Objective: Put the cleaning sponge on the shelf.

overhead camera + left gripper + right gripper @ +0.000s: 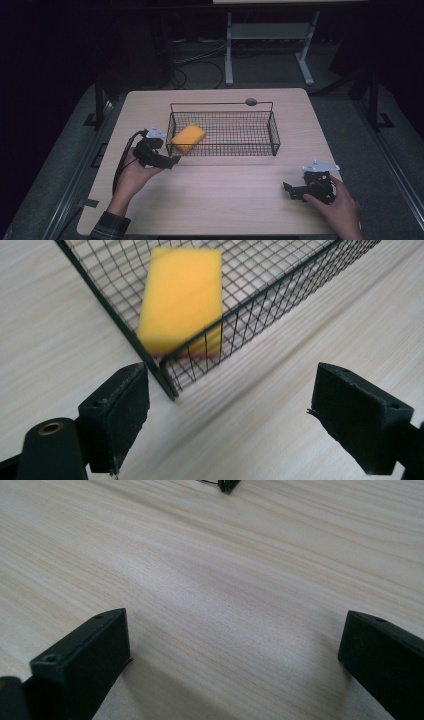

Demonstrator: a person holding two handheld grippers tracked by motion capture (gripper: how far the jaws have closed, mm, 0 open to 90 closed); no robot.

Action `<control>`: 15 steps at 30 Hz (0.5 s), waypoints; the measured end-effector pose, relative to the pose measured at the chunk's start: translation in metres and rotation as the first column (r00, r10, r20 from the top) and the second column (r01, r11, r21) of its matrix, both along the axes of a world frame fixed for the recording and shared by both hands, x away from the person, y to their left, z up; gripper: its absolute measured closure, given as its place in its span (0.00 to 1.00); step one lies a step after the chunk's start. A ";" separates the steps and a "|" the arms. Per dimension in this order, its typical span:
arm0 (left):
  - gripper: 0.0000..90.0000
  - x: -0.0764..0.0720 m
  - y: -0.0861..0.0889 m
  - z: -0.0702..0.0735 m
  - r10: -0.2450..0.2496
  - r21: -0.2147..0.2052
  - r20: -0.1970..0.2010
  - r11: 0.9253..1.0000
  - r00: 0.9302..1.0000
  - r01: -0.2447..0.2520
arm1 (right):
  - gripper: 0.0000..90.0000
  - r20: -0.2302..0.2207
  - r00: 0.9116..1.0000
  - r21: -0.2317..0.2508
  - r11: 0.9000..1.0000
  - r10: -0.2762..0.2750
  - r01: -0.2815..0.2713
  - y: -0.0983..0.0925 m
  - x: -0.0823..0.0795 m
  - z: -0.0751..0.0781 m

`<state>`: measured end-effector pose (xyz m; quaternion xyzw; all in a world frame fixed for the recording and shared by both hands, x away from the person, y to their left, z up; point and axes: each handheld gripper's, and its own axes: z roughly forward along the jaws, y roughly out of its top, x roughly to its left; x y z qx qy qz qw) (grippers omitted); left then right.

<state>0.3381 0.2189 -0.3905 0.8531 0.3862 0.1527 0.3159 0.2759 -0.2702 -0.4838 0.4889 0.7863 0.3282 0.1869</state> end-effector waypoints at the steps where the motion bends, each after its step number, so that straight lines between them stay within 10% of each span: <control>1: 0.17 -0.002 0.001 -0.002 0.000 0.003 0.001 1.000 1.000 0.000 | 0.00 0.000 1.000 0.000 1.000 0.000 0.000 0.000 0.000 0.000; 15: 0.16 -0.040 0.023 -0.033 0.057 -0.034 0.036 0.998 0.998 -0.056 | 0.00 0.000 1.000 0.000 1.000 0.000 0.000 0.000 0.000 0.000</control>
